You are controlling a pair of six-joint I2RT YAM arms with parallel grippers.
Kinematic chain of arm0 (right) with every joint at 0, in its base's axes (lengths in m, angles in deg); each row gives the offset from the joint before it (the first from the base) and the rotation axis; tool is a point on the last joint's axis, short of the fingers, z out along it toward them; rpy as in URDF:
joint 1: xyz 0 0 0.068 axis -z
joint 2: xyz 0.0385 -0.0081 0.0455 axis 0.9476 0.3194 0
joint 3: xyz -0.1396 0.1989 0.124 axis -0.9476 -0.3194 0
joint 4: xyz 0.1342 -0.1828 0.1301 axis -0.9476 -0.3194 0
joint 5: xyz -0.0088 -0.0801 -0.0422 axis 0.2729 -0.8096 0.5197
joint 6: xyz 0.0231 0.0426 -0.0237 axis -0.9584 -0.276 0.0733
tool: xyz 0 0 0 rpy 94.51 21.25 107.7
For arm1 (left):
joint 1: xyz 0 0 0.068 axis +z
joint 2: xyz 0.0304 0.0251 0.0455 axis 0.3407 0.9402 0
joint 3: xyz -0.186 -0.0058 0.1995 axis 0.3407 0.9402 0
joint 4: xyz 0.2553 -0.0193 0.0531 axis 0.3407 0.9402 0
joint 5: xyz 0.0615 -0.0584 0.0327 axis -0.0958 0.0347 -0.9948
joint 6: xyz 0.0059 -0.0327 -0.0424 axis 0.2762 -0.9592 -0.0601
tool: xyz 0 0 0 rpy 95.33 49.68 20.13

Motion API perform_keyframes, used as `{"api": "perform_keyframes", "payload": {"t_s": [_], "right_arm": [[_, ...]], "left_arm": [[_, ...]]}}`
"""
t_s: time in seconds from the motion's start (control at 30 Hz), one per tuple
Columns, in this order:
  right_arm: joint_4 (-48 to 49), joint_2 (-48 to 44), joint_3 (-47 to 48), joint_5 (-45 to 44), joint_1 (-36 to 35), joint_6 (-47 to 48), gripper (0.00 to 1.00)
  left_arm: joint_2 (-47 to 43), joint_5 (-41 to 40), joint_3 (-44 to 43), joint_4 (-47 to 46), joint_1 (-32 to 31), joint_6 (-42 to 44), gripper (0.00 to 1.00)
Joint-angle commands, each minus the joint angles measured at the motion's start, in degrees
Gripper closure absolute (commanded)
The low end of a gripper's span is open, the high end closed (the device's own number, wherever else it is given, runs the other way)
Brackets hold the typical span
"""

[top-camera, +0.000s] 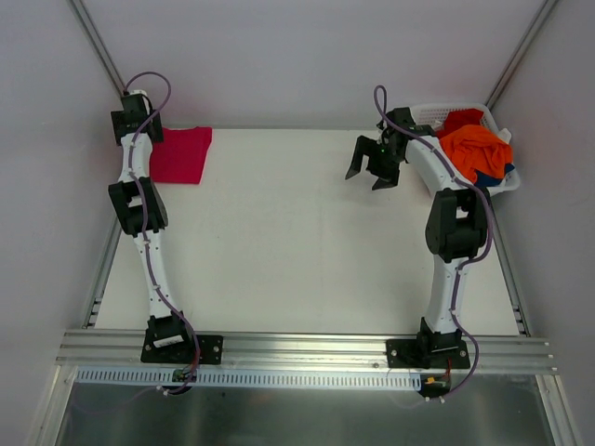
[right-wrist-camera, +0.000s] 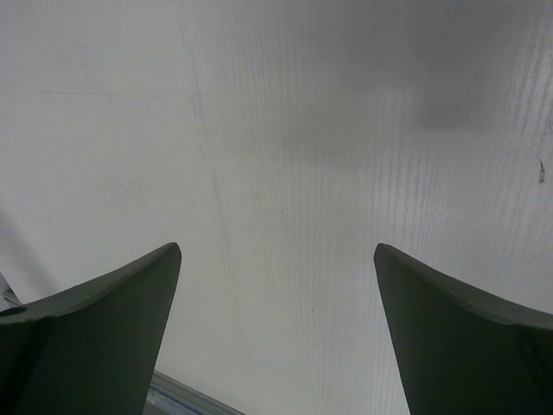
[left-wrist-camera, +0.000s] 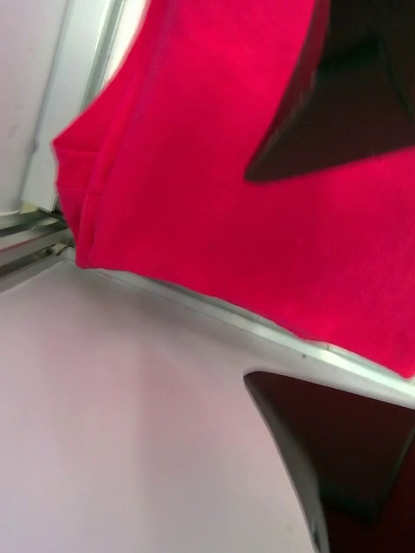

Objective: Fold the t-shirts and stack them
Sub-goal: Put the neatly folded tshirt into the corner of the board with the left arm

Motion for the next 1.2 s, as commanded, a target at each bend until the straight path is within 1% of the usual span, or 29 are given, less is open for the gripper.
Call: {"api": "perform_keyframes", "payload": {"t_s": [0.0, 0.03, 0.13, 0.17, 0.2, 0.23, 0.27, 0.3, 0.33, 0.37, 0.4, 0.43, 0.47, 0.5, 0.53, 0.6, 0.63, 0.77, 0.83, 0.9, 0.97, 1.0, 1.03, 1.1, 1.13, 1.17], "right_arm": [[-2.6, 0.0, 2.3, 0.9, -0.5, -0.9, 0.01], [-2.6, 0.0, 2.5, 1.0, -0.6, -0.9, 0.01], [-2.4, -0.3, 4.3, 2.8, -0.9, -0.9, 0.01], [-2.0, -1.1, 5.3, 3.0, -1.0, -0.8, 0.01], [-1.4, -1.5, 5.6, 3.2, -1.0, -0.5, 0.0], [-0.3, -2.1, 5.8, 3.5, -1.0, -0.3, 0.01], [0.3, -3.0, 5.9, 3.8, -1.1, -0.2, 0.0], [1.2, -3.7, 5.6, 4.4, -1.0, -0.2, 0.0], [3.7, -4.4, 4.7, 4.6, -1.1, -0.2, 0.01], [5.6, -5.4, 3.5, 4.9, -1.2, -0.2, 0.01], [7.3, -7.2, 0.8, 6.0, -1.3, -0.1, 0.01], [11.7, -8.0, -0.7, 7.0, -1.3, -0.6, 0.0], [14.3, -9.0, -2.3, 8.1, -1.4, -1.0, 0.01], [16.7, -10.6, -5.3, 9.3, -1.7, -1.5, 0.0], [20.8, -11.1, -6.3, 9.8, -1.8, -1.9, 0.01], [23.4, -12.6, -8.9, 11.1, -1.9, -2.6, 0.0], [25.2, -13.0, -9.4, 11.5, -1.9, -2.7, 0.01], [25.5, -14.1, -11.0, 11.6, -1.9, -2.2, 0.01], [26.2, -15.6, -13.0, 11.7, -2.0, -2.2, 0.01], [26.3, -16.7, -14.0, 10.8, -2.0, -2.6, 0.0], [26.3, -18.5, -15.1, 10.8, -1.9, -2.6, 0.0], [26.6, -19.3, -15.6, 10.6, -1.9, -2.6, 0.0], [26.9, -21.1, -16.3, 10.4, -1.9, -2.6, 0.01], [27.4, -22.7, -18.0, 9.6, -1.9, -2.6, 0.01], [27.4, -23.5, -18.3, 9.6, -1.9, -2.7, 0.0], [27.6, -24.5, -18.6, 9.6, -1.8, -3.0, 0.01]], "left_arm": [[-2.7, -3.8, -0.6, -3.4, 0.1, -0.4, 0.04], [-3.5, -4.5, -0.2, -3.5, 0.1, -0.6, 0.01], [-8.5, -5.8, 3.0, -3.4, 0.1, -1.6, 0.01], [-12.4, -5.5, 6.3, -3.3, 0.0, -2.6, 0.01], [-14.6, -3.6, 8.2, -3.3, -0.3, -3.6, 0.01], [-17.0, -2.5, 10.4, -3.3, -0.4, -6.6, 0.01], [-21.9, -1.0, 15.0, -3.0, -0.6, -8.2, 0.01], [-24.4, 1.8, 17.4, -2.7, -1.1, -9.6, 0.01], [-26.9, 3.3, 20.0, -2.3, -1.8, -14.1, 0.01], [-31.8, 6.0, 25.6, -2.2, -2.1, -17.1, 0.01], [-33.5, 13.8, 27.8, -2.2, -2.1, -20.0, 0.01], [-34.4, 17.4, 29.5, -2.1, -2.2, -25.5, 0.01], [-35.1, 19.9, 31.8, -1.9, -2.5, -27.1, 0.01], [-35.2, 21.3, 32.3, -0.1, -3.0, -27.8, 0.01], [-36.0, 20.3, 32.6, 1.2, -4.4, -28.3, 0.01], [-37.3, 18.5, 35.7, 1.6, -5.2, -28.9, 0.01], [-37.6, 19.7, 35.8, 2.0, -5.2, -29.4, 0.01], [-41.0, 21.2, 38.1, 3.1, -5.1, -30.7, 0.01], [-42.9, 22.4, 39.2, 3.3, -5.2, -29.8, 0.01], [-44.1, 26.1, 41.2, 4.2, -5.2, -29.9, 0.01], [-46.7, 30.8, 44.6, 5.7, -5.1, -30.7, 0.01], [-48.1, 31.8, 46.3, 5.9, -5.2, -32.5, 0.01], [-51.0, 32.7, 50.4, 5.8, -5.2, -33.3, 0.01], [-55.5, 34.9, 54.1, 5.8, -5.2, -36.0, 0.01], [-56.8, 36.2, 57.4, 5.8, -5.1, -36.8, 0.01], [-57.8, 37.7, 58.9, 5.7, -5.2, -37.7, 0.01]]}}
